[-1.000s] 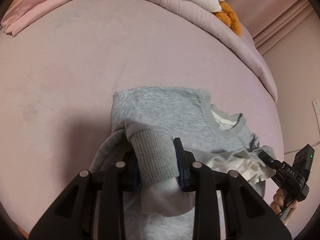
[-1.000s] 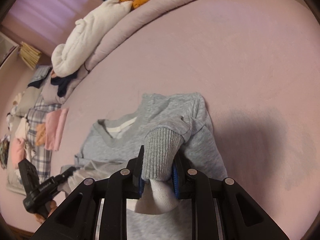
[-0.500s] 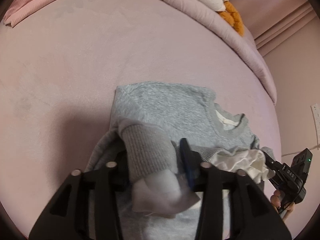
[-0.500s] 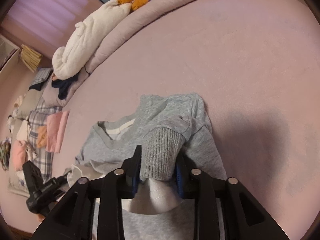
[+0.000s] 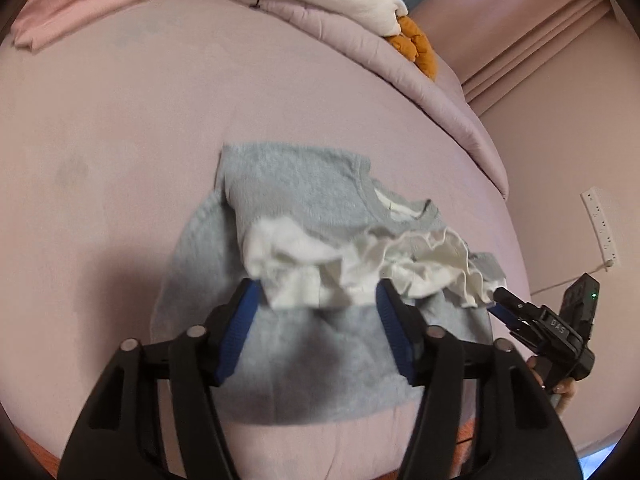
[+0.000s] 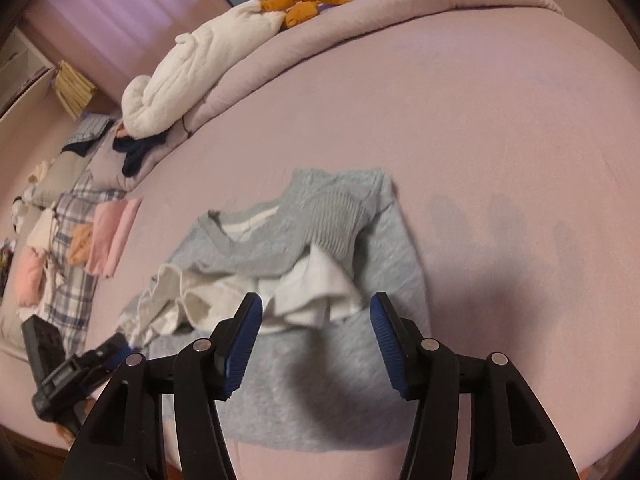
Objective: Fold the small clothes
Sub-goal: 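Move both grippers to the folded edge of the sweatshirt, then close both grippers on the folded sweatshirt edge and lift it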
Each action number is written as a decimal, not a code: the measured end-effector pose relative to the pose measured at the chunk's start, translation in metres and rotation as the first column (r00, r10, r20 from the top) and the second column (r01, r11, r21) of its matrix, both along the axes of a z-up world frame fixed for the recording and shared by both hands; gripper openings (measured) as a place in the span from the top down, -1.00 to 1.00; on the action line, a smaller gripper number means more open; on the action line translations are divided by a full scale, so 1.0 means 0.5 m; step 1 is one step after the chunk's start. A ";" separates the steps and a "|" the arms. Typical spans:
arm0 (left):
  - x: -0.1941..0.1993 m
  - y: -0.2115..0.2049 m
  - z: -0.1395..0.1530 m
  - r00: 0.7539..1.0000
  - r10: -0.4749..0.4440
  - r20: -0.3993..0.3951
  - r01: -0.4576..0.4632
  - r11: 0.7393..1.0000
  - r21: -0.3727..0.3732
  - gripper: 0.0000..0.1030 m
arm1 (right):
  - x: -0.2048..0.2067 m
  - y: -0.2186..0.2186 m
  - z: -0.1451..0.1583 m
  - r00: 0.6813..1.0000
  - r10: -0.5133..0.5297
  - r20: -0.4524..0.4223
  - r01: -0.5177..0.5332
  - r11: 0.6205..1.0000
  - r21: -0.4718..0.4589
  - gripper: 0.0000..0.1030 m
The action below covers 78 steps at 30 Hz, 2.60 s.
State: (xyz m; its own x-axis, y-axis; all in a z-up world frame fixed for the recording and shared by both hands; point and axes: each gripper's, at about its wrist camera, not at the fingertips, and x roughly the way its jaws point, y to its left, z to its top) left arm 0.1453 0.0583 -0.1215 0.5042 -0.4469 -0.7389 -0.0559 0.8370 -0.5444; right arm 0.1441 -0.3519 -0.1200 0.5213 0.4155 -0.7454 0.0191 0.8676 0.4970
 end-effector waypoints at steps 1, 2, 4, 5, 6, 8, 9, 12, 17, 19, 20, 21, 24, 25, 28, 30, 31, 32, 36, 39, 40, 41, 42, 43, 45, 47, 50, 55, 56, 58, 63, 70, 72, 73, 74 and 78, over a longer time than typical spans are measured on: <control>0.000 -0.002 -0.006 1.000 -0.008 -0.016 0.008 1.000 -0.004 0.12 | 0.001 0.004 -0.003 1.000 0.007 -0.003 -0.007 1.000 0.000 -0.08; 0.000 -0.006 -0.013 0.999 -0.019 -0.030 0.019 1.000 -0.004 0.25 | 0.002 0.007 -0.006 1.000 0.011 -0.004 -0.011 1.000 -0.003 -0.08; -0.001 -0.018 -0.018 0.999 -0.037 -0.031 0.037 0.999 0.014 0.36 | 0.006 0.013 -0.011 1.000 0.028 -0.013 -0.027 1.000 0.003 -0.08; 0.000 -0.025 -0.018 0.999 -0.047 -0.022 0.047 0.999 0.023 0.36 | 0.011 0.015 -0.014 0.999 0.034 -0.015 -0.033 0.999 0.012 -0.08; 0.003 -0.029 -0.018 0.998 -0.052 -0.017 0.053 0.998 0.024 0.36 | 0.015 0.017 -0.016 0.999 0.035 -0.017 -0.035 0.999 0.012 -0.08; 0.017 -0.036 -0.020 0.998 -0.059 -0.014 0.060 0.998 0.027 0.36 | 0.023 0.019 -0.018 0.999 0.033 -0.018 -0.032 0.999 0.005 -0.06; 0.028 -0.039 -0.022 0.998 -0.058 -0.017 0.059 0.998 0.035 0.36 | 0.022 0.018 -0.019 0.999 0.031 -0.013 -0.031 0.999 0.007 -0.01; 0.057 -0.046 -0.020 0.998 -0.059 0.000 0.059 0.997 0.049 0.36 | 0.041 0.015 -0.020 0.999 0.033 -0.007 -0.033 0.999 0.033 0.21; 0.114 -0.050 -0.025 0.999 -0.040 0.006 0.040 0.996 0.077 0.36 | 0.085 0.004 -0.012 1.000 0.012 0.015 -0.013 0.998 0.053 0.37; 0.140 -0.050 -0.024 1.000 -0.027 0.016 0.025 0.994 0.105 0.36 | 0.104 0.005 -0.008 1.000 0.007 0.028 -0.008 0.999 0.047 0.37; 0.155 -0.051 -0.021 0.999 -0.016 0.034 0.011 0.992 0.124 0.36 | 0.113 0.005 -0.006 0.999 0.008 0.034 -0.010 0.999 0.043 0.37; 0.166 -0.050 -0.021 0.999 -0.006 0.041 0.000 0.992 0.130 0.34 | 0.124 0.007 -0.006 0.999 0.009 0.039 -0.011 0.999 0.036 0.37; 0.196 -0.044 -0.028 1.000 0.006 0.029 -0.009 0.994 0.105 0.29 | 0.151 0.010 -0.008 0.999 -0.007 0.047 0.007 1.000 -0.010 0.37; 0.204 -0.041 -0.030 1.000 0.010 0.021 -0.011 0.995 0.095 0.27 | 0.157 0.011 -0.007 0.999 -0.013 0.051 0.013 1.000 -0.014 0.37; 0.217 -0.027 -0.025 1.000 0.013 0.005 -0.013 0.998 0.059 0.07 | 0.162 0.003 0.001 0.997 -0.013 0.080 0.014 1.000 -0.011 0.36; 0.214 -0.020 -0.004 0.999 0.020 0.039 -0.023 0.997 0.071 -0.12 | 0.156 -0.005 0.013 0.994 -0.023 0.105 0.026 0.999 -0.023 0.22; 0.212 -0.016 0.007 0.998 0.022 0.062 -0.027 0.997 0.079 -0.16 | 0.152 -0.011 0.020 0.992 -0.033 0.122 0.037 0.999 -0.030 0.13; 0.208 -0.012 0.019 0.996 0.026 0.088 -0.034 0.995 0.090 -0.23 | 0.148 -0.017 0.026 0.990 -0.040 0.137 0.045 0.998 -0.035 0.03; 0.203 0.010 0.036 0.991 0.024 0.132 -0.045 0.987 0.155 -0.31 | 0.139 -0.044 0.034 0.986 -0.052 0.156 0.060 0.997 -0.047 -0.09; 0.204 0.029 0.021 0.993 0.019 0.113 -0.038 0.985 0.167 -0.31 | 0.143 -0.057 0.015 0.991 -0.055 0.123 0.065 0.995 -0.078 -0.09; 0.206 0.032 0.012 0.995 0.019 0.097 -0.035 0.986 0.166 -0.30 | 0.148 -0.055 0.010 0.993 -0.048 0.111 0.058 0.994 -0.089 -0.09; 0.204 0.034 0.003 0.996 0.017 0.086 -0.031 0.986 0.164 -0.30 | 0.152 -0.052 0.000 0.995 -0.036 0.098 0.046 0.994 -0.104 -0.09; 0.207 0.036 -0.007 0.997 0.018 0.074 -0.030 0.986 0.163 -0.30 | 0.158 -0.046 -0.005 0.995 -0.027 0.091 0.037 0.993 -0.116 -0.09; 0.211 0.036 -0.017 0.998 0.018 0.065 -0.028 0.985 0.168 -0.27 | 0.163 -0.039 -0.013 0.996 -0.017 0.082 0.028 0.991 -0.130 -0.09; 0.219 0.031 -0.036 0.999 0.015 0.040 -0.022 0.981 0.191 -0.24 | 0.174 -0.025 -0.025 0.998 -0.001 0.067 0.011 0.988 -0.154 -0.09; 0.225 0.029 -0.054 1.000 0.018 0.011 -0.020 0.978 0.208 0.04 | 0.184 -0.008 -0.039 0.998 0.024 0.054 -0.014 0.984 -0.179 -0.09; 0.228 0.028 -0.069 0.999 0.039 0.002 -0.038 0.966 0.256 0.36 | 0.193 0.004 -0.047 0.998 0.008 0.059 0.006 0.973 -0.232 0.25; 0.203 0.035 -0.061 0.997 0.050 0.058 -0.064 0.959 0.275 0.61 | 0.183 0.004 -0.030 0.995 -0.030 0.099 0.054 0.967 -0.250 0.60; 0.198 0.038 -0.055 0.996 0.064 0.065 -0.080 0.958 0.276 0.65 | 0.174 0.000 -0.019 0.992 -0.043 0.120 0.072 0.966 -0.247 0.61; 0.189 0.042 -0.041 0.993 0.090 0.082 -0.108 0.958 0.266 0.68 | 0.152 -0.012 0.013 0.981 -0.071 0.178 0.111 0.968 -0.225 0.63; 0.177 0.048 -0.018 0.987 0.114 0.115 -0.139 0.960 0.242 0.68 | 0.141 -0.034 0.047 0.968 -0.095 0.232 0.141 0.971 -0.191 0.64; 0.218 0.040 -0.070 0.991 0.123 0.054 -0.133 0.953 0.272 0.66 | 0.201 -0.017 -0.047 0.988 -0.126 0.084 0.143 0.961 -0.236 0.65; 0.218 0.036 -0.075 0.992 0.118 0.053 -0.128 0.947 0.294 0.63 | 0.203 -0.022 -0.064 0.989 -0.134 0.060 0.145 0.960 -0.239 0.65; 0.219 0.034 -0.075 0.992 0.113 0.053 -0.124 0.944 0.306 0.63 | 0.203 -0.025 -0.066 0.989 -0.137 0.056 0.146 0.961 -0.235 0.65; 0.220 0.033 -0.077 0.993 0.111 0.050 -0.121 0.941 0.316 0.58 | 0.205 -0.027 -0.066 0.989 -0.139 0.051 0.147 0.963 -0.227 0.65; 0.221 0.030 -0.085 0.994 0.101 0.045 -0.110 0.932 0.345 0.55 | 0.217 -0.027 -0.065 0.989 -0.146 0.032 0.150 0.962 -0.229 0.65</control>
